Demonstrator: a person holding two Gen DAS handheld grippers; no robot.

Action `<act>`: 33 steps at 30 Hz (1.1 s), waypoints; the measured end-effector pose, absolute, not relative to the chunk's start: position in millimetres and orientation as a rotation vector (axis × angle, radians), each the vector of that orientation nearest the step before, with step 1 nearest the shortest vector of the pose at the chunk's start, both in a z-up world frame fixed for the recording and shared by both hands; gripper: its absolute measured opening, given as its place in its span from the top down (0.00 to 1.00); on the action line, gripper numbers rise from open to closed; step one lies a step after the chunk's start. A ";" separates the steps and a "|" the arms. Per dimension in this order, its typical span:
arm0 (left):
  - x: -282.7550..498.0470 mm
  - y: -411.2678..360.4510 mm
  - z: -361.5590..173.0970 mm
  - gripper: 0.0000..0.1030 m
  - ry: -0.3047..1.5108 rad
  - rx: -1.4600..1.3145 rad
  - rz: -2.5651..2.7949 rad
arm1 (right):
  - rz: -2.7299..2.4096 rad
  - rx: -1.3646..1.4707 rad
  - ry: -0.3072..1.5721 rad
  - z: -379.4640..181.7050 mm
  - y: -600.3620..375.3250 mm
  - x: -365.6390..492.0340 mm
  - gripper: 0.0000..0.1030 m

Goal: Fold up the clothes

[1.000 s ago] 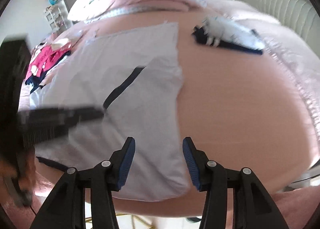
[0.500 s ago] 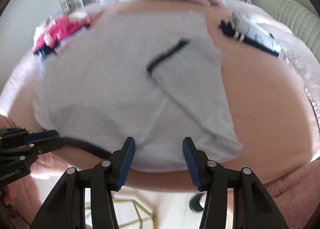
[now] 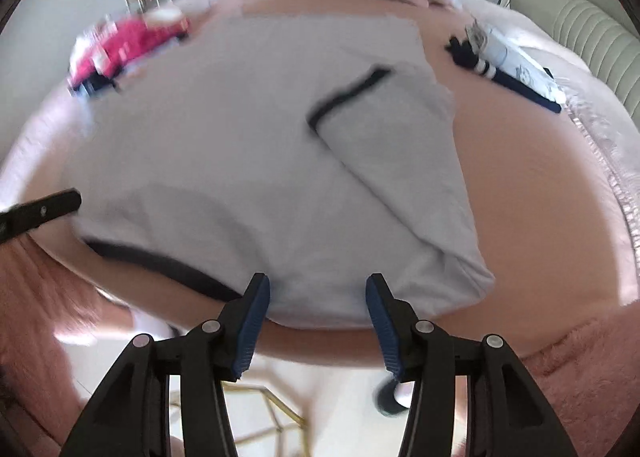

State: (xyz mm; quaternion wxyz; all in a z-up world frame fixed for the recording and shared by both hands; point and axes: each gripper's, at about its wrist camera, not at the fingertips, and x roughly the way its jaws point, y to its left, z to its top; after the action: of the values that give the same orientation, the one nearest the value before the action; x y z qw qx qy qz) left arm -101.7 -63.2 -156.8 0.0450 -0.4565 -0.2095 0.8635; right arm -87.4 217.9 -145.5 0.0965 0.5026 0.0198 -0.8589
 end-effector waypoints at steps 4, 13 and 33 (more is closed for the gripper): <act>-101.7 -135.5 -168.3 0.79 -0.996 -1.400 2.618 | -2.500 1.424 0.040 -132.9 196.1 -107.2 0.52; -178.8 -168.1 -180.5 0.52 -1.064 -1.415 2.617 | -2.349 1.313 0.186 -110.4 95.4 -158.2 0.52; -192.8 -171.5 -170.9 0.94 -0.865 -1.174 2.626 | -2.355 1.503 0.022 -160.8 51.2 -191.1 0.52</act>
State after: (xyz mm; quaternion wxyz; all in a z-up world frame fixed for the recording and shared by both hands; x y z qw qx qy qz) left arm -192.8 -171.5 -170.9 0.0688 -0.3898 -0.2874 0.8722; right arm -191.1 51.2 -160.8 0.1729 0.5299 0.0078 -0.8302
